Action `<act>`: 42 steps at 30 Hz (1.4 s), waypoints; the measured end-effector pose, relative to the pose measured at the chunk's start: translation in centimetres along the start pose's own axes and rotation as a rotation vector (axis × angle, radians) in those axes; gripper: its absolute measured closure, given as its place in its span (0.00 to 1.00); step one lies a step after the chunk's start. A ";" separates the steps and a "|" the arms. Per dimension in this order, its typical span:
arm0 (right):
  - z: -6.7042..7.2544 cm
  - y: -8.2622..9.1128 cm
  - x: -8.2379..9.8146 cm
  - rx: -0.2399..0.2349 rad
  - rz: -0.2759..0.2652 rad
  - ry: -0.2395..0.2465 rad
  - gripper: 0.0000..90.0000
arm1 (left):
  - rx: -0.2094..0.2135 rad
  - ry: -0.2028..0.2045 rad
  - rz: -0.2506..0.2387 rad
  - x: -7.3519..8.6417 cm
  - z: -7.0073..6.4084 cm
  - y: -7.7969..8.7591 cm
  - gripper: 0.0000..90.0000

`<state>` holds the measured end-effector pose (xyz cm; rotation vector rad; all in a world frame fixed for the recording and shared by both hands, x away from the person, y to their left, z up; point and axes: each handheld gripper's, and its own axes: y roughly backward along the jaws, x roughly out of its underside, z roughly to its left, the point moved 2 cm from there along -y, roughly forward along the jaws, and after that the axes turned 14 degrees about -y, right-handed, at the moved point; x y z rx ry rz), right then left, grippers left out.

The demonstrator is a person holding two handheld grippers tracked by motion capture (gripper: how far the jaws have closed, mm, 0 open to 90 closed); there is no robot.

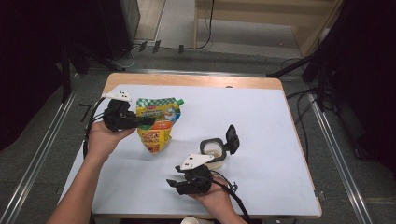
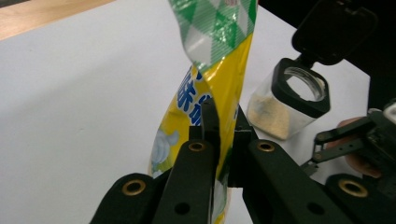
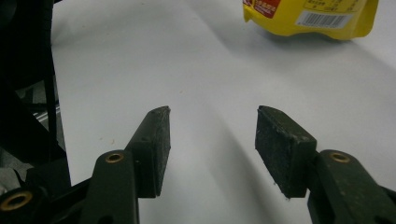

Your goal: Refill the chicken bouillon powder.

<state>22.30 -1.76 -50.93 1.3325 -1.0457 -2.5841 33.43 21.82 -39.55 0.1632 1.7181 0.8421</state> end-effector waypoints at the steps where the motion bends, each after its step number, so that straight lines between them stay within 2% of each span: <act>1: 0.0 0.0 0.0 0.000 0.000 0.000 0.52 | 0.000 0.000 0.000 0.0 0.0 0.0 1.00; 2: 0.0 0.0 -0.2 -0.003 0.003 -0.009 0.53 | 0.007 0.000 -0.003 -0.1 -0.1 0.1 1.00; 3: 0.0 0.1 -0.7 -0.019 -0.011 -0.040 0.53 | 0.015 0.002 -0.005 -0.2 -0.4 0.4 1.00; 4: 0.1 0.1 -1.0 -0.021 -0.021 -0.043 0.53 | 0.015 0.002 -0.005 -0.2 -0.4 0.4 1.00; 6: 0.2 0.2 -1.3 -0.018 -0.027 -0.043 0.53 | 0.024 0.009 -0.013 -0.3 -0.7 0.7 1.00; 7: 0.6 0.1 -2.1 -0.003 -0.036 -0.033 0.52 | 0.029 0.006 -0.012 -0.4 -0.9 0.8 1.00; 10: 1.0 -0.3 -2.8 0.015 -0.044 -0.018 0.52 | 0.040 -0.006 -0.013 -0.8 -1.6 1.2 1.00; 14: 1.2 -0.9 -3.2 0.023 -0.051 -0.011 0.53 | 0.052 -0.015 -0.012 -1.0 -2.1 1.5 1.00; 15: 0.8 -1.3 -3.3 0.017 -0.047 -0.035 0.53 | 0.065 -0.018 -0.017 -1.2 -2.4 1.6 1.00; 17: 0.4 -1.6 -3.4 0.023 -0.045 -0.050 0.54 | 0.070 -0.016 -0.016 -1.2 -2.5 1.7 1.00; 19: 0.3 -1.8 -3.4 0.031 -0.043 -0.049 0.54 | 0.081 -0.016 -0.020 -1.4 -2.9 1.9 1.00; 20: 0.1 -2.1 -3.3 0.052 -0.035 -0.042 0.55 | 0.092 -0.021 -0.021 -1.6 -3.3 2.1 1.00; 23: -0.1 -2.5 -3.1 0.057 -0.030 -0.044 0.57 | 0.101 -0.029 -0.021 -1.9 -3.8 2.3 1.00; 25: -0.4 -2.8 -2.9 0.069 -0.028 -0.049 0.62 | 0.118 -0.031 -0.030 -2.3 -4.4 2.6 1.00; 26: -0.8 -3.0 -2.8 0.080 -0.036 -0.064 0.66 | 0.132 -0.033 -0.035 -2.5 -4.8 2.8 1.00; 31: -1.2 -2.9 -2.8 0.106 -0.081 -0.076 0.74 | 0.163 -0.027 -0.048 -2.9 -5.7 3.1 1.00; 34: -1.0 -3.0 -2.7 0.129 -0.112 -0.060 0.75 | 0.189 -0.014 -0.059 -3.2 -6.3 3.5 1.00; 36: -1.0 -3.0 -2.6 0.132 -0.119 -0.058 0.76 | 0.190 -0.013 -0.057 -3.3 -6.4 3.6 1.00; 38: -1.0 -3.0 -2.6 0.145 -0.148 -0.048 0.77 | 0.196 -0.008 -0.056 -3.4 -6.6 3.7 1.00; 39: -0.9 -3.0 -2.6 0.148 -0.157 -0.047 0.77 | 0.215 0.015 -0.068 -3.5 -6.6 3.8 1.00; 42: -1.0 -2.9 -2.7 0.141 -0.174 -0.049 0.77 | 0.217 0.028 -0.078 -3.5 -6.6 3.9 1.00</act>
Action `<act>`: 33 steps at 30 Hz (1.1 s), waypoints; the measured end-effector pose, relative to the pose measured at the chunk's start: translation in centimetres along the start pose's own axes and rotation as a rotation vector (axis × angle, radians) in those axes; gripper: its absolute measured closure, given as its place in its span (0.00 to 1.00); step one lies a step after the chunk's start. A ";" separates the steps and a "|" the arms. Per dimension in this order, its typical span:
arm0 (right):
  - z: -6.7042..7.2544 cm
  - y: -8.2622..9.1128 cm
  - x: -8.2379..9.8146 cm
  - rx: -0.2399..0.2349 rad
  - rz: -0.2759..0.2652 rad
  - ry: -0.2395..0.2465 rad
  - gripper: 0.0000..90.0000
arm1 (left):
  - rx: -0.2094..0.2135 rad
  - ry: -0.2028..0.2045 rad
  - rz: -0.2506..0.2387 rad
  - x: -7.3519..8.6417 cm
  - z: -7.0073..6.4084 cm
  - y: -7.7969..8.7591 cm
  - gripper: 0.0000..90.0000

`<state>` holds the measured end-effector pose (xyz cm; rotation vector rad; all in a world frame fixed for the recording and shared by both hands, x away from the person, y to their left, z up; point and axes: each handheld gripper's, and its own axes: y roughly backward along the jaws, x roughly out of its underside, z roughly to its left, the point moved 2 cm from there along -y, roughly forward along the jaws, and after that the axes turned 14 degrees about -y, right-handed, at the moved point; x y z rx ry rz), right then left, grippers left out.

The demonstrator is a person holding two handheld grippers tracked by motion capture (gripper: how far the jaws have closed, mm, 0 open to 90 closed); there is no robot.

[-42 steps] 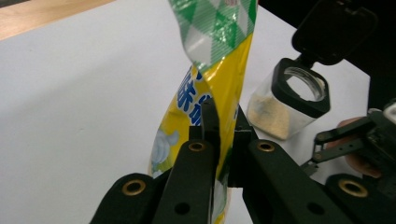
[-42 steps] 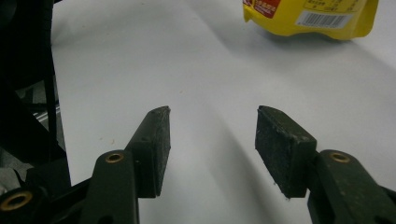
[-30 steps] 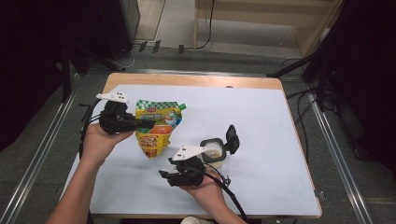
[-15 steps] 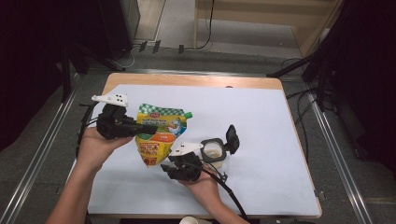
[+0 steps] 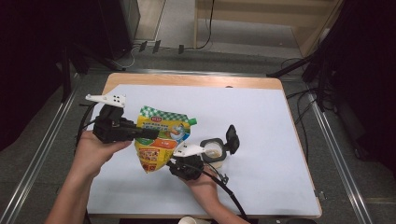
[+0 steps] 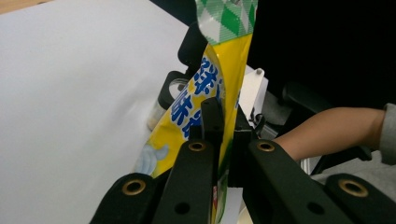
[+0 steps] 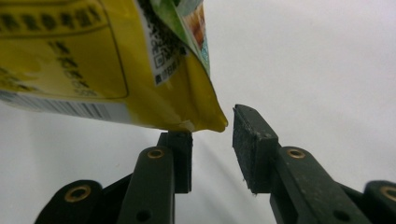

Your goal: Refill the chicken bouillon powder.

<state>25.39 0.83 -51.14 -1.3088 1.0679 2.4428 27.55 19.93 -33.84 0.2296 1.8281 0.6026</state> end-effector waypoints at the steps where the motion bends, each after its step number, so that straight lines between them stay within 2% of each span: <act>1: 0.0 -0.1 0.1 -0.008 -0.005 0.003 0.77 | 0.006 0.014 -0.002 0.0 0.1 0.0 1.00; 5: 0.0 -0.2 0.3 -0.006 -0.024 0.008 0.77 | 0.006 0.027 0.000 0.0 0.1 -0.1 1.00; 6: 0.1 -0.1 0.4 -0.016 -0.040 0.015 0.77 | 0.006 0.043 -0.003 0.2 0.4 -0.2 1.00; 9: 0.3 0.0 0.4 -0.038 -0.054 0.037 0.76 | 0.013 0.057 -0.013 0.4 0.7 -0.4 1.00; 11: 1.3 0.3 0.4 -0.043 -0.064 0.101 0.73 | 0.015 0.062 -0.016 0.4 0.7 -0.9 1.00; 12: 1.5 0.3 0.5 -0.042 -0.060 0.124 0.73 | 0.003 0.055 -0.015 0.3 0.6 -1.1 1.00; 13: 1.5 0.3 0.5 -0.042 -0.060 0.124 0.73 | 0.003 0.055 -0.015 0.3 0.6 -1.1 1.00; 14: 1.8 0.4 0.5 -0.036 -0.068 0.152 0.72 | -0.037 0.040 0.005 0.2 0.4 -1.4 1.00; 16: 2.0 0.5 0.5 -0.025 -0.065 0.169 0.72 | -0.062 0.033 0.015 0.2 0.4 -1.6 1.00; 20: 2.2 0.6 0.6 -0.038 -0.057 0.174 0.73 | -0.079 0.025 0.011 0.3 0.5 -1.9 1.00; 21: 2.2 0.7 0.5 -0.043 -0.054 0.168 0.73 | -0.089 0.017 0.025 0.4 0.5 -2.3 0.99; 24: 2.2 1.1 0.3 -0.073 -0.050 0.143 0.73 | -0.119 -0.040 0.045 0.3 0.0 -3.1 0.93; 26: 2.4 1.3 0.2 -0.071 -0.050 0.157 0.73 | -0.123 -0.050 0.046 0.1 -0.2 -3.4 0.93; 30: 2.4 1.5 0.2 -0.099 -0.040 0.136 0.74 | -0.130 -0.047 0.052 0.4 0.1 -3.9 0.91; 33: 2.6 1.6 0.3 -0.102 -0.034 0.137 0.74 | -0.134 -0.047 0.063 0.5 0.2 -4.4 0.89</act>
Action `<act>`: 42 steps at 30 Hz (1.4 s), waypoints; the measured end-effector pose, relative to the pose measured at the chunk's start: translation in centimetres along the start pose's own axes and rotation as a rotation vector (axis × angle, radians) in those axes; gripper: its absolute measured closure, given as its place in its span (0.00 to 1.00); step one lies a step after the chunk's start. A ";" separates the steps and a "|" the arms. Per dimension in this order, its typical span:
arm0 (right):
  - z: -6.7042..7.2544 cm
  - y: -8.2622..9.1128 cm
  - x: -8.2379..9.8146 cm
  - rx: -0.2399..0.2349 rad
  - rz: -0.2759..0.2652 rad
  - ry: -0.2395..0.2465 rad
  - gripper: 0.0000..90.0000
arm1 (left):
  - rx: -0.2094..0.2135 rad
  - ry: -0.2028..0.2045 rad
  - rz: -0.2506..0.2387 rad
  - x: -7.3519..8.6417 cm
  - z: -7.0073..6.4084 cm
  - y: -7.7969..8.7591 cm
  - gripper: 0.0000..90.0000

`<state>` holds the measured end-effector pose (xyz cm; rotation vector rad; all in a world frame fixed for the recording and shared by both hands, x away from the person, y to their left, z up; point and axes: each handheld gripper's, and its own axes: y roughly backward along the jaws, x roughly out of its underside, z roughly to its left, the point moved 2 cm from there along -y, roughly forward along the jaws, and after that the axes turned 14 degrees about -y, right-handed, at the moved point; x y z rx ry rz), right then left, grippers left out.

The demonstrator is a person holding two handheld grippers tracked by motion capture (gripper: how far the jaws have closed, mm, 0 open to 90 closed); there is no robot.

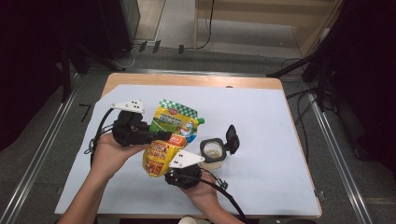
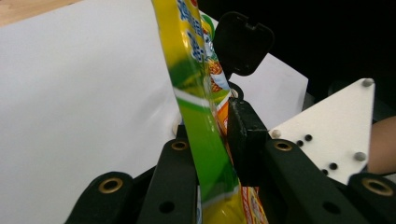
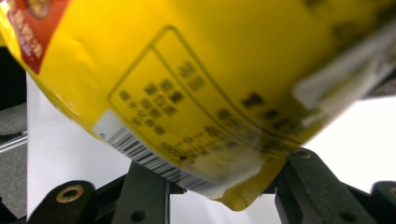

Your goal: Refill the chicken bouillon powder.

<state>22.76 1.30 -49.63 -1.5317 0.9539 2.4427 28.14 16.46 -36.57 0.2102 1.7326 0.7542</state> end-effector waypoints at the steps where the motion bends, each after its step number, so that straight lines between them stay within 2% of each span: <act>1: 0.0 0.0 0.0 -0.008 0.002 -0.001 0.73 | -0.008 -0.002 0.006 0.0 -0.1 -0.2 0.88; 6: 0.6 0.4 -0.1 -0.020 0.003 0.008 0.71 | 0.002 -0.012 0.022 0.0 -0.3 -1.3 0.86; 14: 1.0 0.9 0.1 -0.012 0.022 -0.016 0.70 | 0.033 -0.005 0.031 -0.1 -0.3 -2.1 0.87; 21: 1.2 1.4 0.0 -0.020 0.023 -0.014 0.69 | 0.042 -0.011 0.032 -0.3 -0.5 -3.0 0.85; 29: 1.8 1.8 0.0 -0.021 0.023 -0.016 0.67 | 0.072 -0.010 0.038 -0.5 -0.6 -3.7 0.84; 39: 2.3 2.2 0.1 -0.030 0.025 -0.037 0.66 | 0.098 0.006 0.052 -0.8 -0.7 -4.3 0.84; 42: 2.4 2.3 0.0 -0.046 0.023 -0.046 0.65 | 0.096 0.029 0.060 -1.0 -0.6 -4.4 0.82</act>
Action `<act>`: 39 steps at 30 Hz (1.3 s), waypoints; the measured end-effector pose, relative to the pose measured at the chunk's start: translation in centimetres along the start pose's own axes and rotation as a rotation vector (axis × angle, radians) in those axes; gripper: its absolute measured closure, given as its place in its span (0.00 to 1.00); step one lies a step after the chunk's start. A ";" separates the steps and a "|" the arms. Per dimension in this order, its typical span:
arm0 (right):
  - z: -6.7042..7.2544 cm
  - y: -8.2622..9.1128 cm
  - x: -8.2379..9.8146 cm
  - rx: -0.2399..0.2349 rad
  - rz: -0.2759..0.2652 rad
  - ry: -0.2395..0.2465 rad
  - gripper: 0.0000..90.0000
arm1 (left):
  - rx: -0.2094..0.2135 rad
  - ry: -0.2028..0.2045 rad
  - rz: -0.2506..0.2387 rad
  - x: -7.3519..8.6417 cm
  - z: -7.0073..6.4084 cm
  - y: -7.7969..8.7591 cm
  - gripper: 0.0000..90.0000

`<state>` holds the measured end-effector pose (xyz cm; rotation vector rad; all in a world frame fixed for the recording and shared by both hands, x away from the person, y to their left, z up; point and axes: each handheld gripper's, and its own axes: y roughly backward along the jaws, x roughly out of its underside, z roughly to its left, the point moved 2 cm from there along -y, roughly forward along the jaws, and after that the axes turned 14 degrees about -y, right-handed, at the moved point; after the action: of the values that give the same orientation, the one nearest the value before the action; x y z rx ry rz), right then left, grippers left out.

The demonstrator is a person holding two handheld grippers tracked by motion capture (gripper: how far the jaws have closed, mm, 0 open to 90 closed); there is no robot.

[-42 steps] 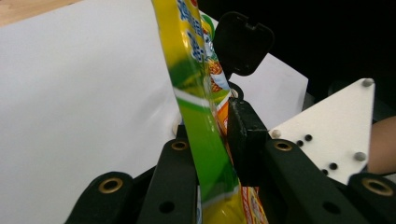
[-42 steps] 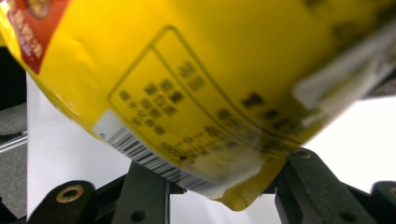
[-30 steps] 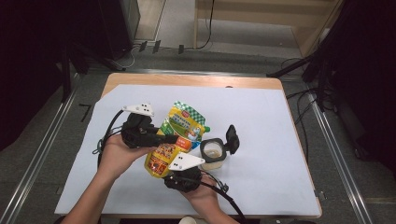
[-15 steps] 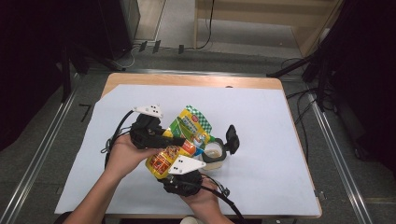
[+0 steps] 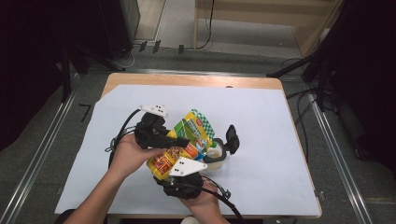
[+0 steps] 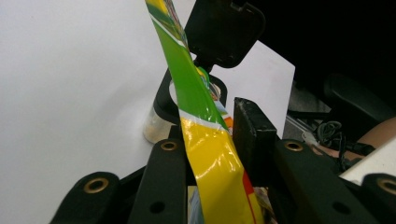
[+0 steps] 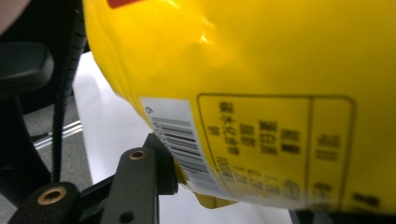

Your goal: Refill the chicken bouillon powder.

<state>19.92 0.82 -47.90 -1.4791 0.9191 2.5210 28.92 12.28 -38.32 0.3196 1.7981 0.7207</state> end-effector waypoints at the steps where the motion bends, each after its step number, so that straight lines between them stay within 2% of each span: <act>1: 0.1 0.0 0.0 -0.009 0.000 -0.007 0.65 | -0.010 -0.001 0.003 0.0 0.0 0.0 0.82; 3: 0.2 0.1 0.0 -0.017 0.002 -0.013 0.65 | -0.023 -0.005 0.010 -0.1 0.0 0.0 0.82; 8: 0.5 0.1 0.1 -0.013 0.002 0.003 0.65 | -0.010 0.019 0.011 -0.1 0.1 -0.2 0.82; 15: 0.7 0.1 0.1 -0.009 0.003 0.006 0.64 | -0.008 0.023 0.020 -0.2 0.0 -0.6 0.82; 20: 1.1 0.1 0.2 -0.019 -0.006 0.040 0.62 | -0.006 0.046 0.016 -0.3 0.0 -0.8 0.82; 29: 1.1 -0.1 0.2 -0.015 0.007 0.041 0.58 | -0.026 0.043 0.033 -0.4 -0.2 -1.1 0.82; 33: 1.0 0.0 0.1 0.005 0.011 0.052 0.64 | -0.027 0.042 0.037 -0.5 -0.2 -1.2 0.82; 39: 0.9 0.1 -0.1 0.000 0.010 0.036 0.65 | -0.030 0.047 0.054 -0.9 -0.1 -1.3 0.81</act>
<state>19.26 1.28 -47.45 -1.5289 0.9342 2.5089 29.25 10.79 -38.41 0.3344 1.8272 0.7982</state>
